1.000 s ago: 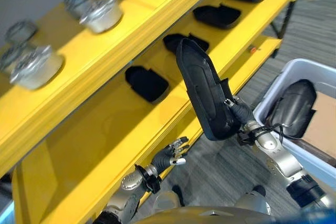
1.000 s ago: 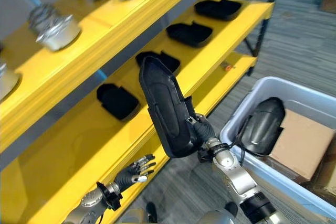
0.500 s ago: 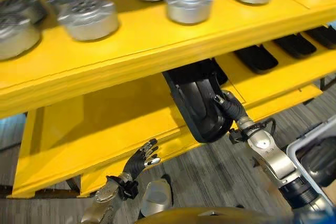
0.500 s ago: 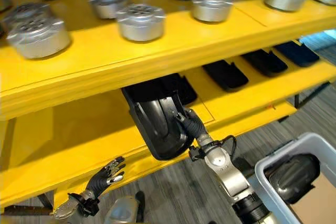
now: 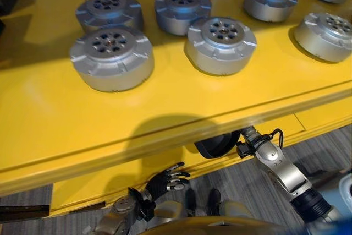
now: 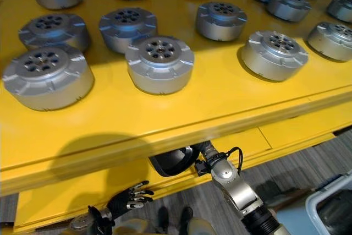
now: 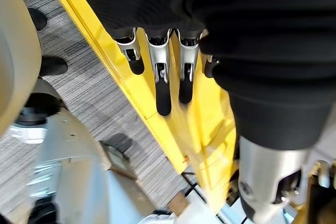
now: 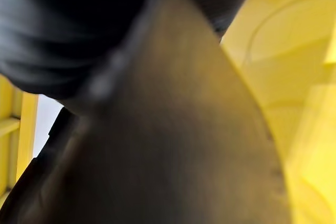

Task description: Move parts from the plastic box to the shelf.

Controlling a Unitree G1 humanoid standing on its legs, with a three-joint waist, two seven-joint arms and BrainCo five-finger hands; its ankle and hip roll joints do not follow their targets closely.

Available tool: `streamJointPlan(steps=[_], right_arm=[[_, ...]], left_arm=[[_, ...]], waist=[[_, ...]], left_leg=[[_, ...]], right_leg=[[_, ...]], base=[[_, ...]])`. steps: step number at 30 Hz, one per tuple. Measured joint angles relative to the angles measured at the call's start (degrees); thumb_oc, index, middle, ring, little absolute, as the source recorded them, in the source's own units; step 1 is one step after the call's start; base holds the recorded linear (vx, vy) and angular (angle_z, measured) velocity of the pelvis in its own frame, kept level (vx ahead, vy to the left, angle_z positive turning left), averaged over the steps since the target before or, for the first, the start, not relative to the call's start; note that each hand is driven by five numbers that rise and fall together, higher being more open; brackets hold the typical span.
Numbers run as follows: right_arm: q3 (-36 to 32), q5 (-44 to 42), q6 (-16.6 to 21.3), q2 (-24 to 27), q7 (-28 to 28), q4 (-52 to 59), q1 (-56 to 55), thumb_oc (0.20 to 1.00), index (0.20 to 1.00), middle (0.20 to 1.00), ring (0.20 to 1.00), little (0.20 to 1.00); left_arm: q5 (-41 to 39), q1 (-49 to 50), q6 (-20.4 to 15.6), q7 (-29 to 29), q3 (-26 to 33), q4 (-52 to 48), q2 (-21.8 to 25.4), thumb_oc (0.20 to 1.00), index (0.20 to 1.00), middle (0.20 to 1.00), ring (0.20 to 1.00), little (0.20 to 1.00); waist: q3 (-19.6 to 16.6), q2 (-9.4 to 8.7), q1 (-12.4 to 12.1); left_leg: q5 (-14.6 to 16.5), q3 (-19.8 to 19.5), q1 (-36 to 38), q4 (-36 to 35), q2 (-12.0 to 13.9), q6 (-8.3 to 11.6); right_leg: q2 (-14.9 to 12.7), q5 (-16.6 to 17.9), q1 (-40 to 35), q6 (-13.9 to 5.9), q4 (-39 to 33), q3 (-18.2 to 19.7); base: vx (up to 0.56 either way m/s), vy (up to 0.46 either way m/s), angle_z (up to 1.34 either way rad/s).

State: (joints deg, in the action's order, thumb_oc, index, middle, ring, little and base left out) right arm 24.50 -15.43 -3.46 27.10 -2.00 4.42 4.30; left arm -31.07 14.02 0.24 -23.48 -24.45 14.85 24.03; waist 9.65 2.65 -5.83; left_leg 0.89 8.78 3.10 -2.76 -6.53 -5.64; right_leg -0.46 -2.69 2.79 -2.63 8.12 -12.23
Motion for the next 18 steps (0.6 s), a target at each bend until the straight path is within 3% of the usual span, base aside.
streamJointPlan(steps=[1,2,3,4,5,6,8,10,18], right_arm=[[0.0,0.0,-0.1,0.0,0.7,-0.3,0.0,0.200,0.200,0.200,0.200,0.200],[0.1,0.0,-0.2,-0.1,1.3,-0.8,0.0,0.200,0.200,0.200,0.200,0.200],[0.4,-0.1,-0.5,-0.4,1.4,-1.1,0.1,0.200,0.200,0.200,0.200,0.200],[0.4,0.0,-0.9,-0.8,1.8,-1.7,0.5,0.200,0.200,0.200,0.200,0.200],[0.7,0.0,-1.6,-1.2,1.9,-1.7,0.2,0.200,0.200,0.200,0.200,0.200],[1.1,0.0,-1.9,-0.7,2.2,-1.6,0.0,0.200,0.200,0.200,0.200,0.200],[1.4,0.0,-2.9,-1.5,2.2,-2.4,-0.1,0.200,0.200,0.200,0.200,0.200],[1.5,-0.1,-3.7,-1.5,2.5,-2.3,-0.1,0.200,0.200,0.200,0.200,0.200],[1.5,-0.1,-5.7,-1.8,1.4,-3.4,-0.2,0.200,0.200,0.200,0.200,0.200]], left_arm=[[-0.1,0.0,0.1,0.3,0.2,-0.4,-0.2,1.000,1.000,1.000,1.000,1.000],[-0.3,-0.2,0.1,0.5,0.3,-0.4,-0.1,1.000,1.000,1.000,1.000,1.000],[-0.4,-0.8,0.1,1.0,1.0,-0.8,0.5,1.000,1.000,1.000,1.000,1.000],[-0.9,-2.4,0.4,1.4,2.1,-0.7,0.7,1.000,1.000,1.000,1.000,1.000],[-1.5,-2.9,0.6,1.5,2.9,-1.3,1.4,1.000,1.000,1.000,1.000,1.000],[-1.6,-2.5,0.6,1.7,3.4,-1.6,1.3,1.000,1.000,1.000,1.000,1.000],[-1.6,-2.5,1.0,2.7,3.9,-1.6,1.4,1.000,1.000,1.000,1.000,1.000],[-1.6,-1.8,1.6,3.1,4.8,-1.8,1.4,1.000,1.000,1.000,1.000,1.000],[-1.7,-0.9,2.2,3.5,4.7,-2.6,1.0,1.000,1.000,1.000,1.000,1.000]], waist=[[-0.3,0.60,-0.4],[-0.3,0.57,-0.7],[0.3,-2.33,-1.0],[1.4,-4.53,-1.6],[1.5,-5.73,-1.5],[0.9,-4.22,-1.3],[0.6,-4.66,-1.3],[0.3,-4.44,-1.5],[0.6,-2.80,-1.6]], left_leg=[[0.1,0.1,-0.2,0.2,0.0,0.34],[0.3,0.1,-0.7,1.3,-0.4,2.15],[0.3,-0.2,-3.4,6.0,-2.7,6.94],[4.0,0.6,-6.6,11.7,-2.3,0.97],[4.6,0.7,-7.4,13.2,1.2,0.34],[3.7,0.0,-5.4,9.3,7.0,4.13],[1.7,1.4,-2.0,4.1,5.0,3.93],[0.6,1.3,-0.6,1.5,3.7,3.82],[-0.7,-0.6,1.6,-0.4,3.0,3.28]], right_leg=[[0.5,0.6,-0.8,0.98,-1.2,-0.6],[0.3,1.8,-1.8,2.64,-3.0,-0.9],[-2.9,1.5,-2.4,3.53,-5.3,0.6],[-5.5,1.8,-2.4,3.58,-5.6,0.8],[-5.9,1.7,-2.1,2.75,-5.5,1.0],[-4.2,1.6,-2.5,1.32,-5.2,0.6],[-5.8,1.9,-3.8,-0.42,-6.7,0.3],[-6.4,4.3,-5.9,-2.02,-11.0,0.1],[-6.2,4.3,-9.7,-2.44,-13.4,-2.4]], base=[[0.03,-0.042,0.00],[0.04,-0.061,0.00],[0.05,-0.067,0.05],[0.06,-0.077,0.04],[0.06,-0.072,-0.01],[0.07,-0.079,0.01],[0.09,-0.122,-0.15],[0.06,-0.113,-0.09],[0.02,-0.057,0.19]])
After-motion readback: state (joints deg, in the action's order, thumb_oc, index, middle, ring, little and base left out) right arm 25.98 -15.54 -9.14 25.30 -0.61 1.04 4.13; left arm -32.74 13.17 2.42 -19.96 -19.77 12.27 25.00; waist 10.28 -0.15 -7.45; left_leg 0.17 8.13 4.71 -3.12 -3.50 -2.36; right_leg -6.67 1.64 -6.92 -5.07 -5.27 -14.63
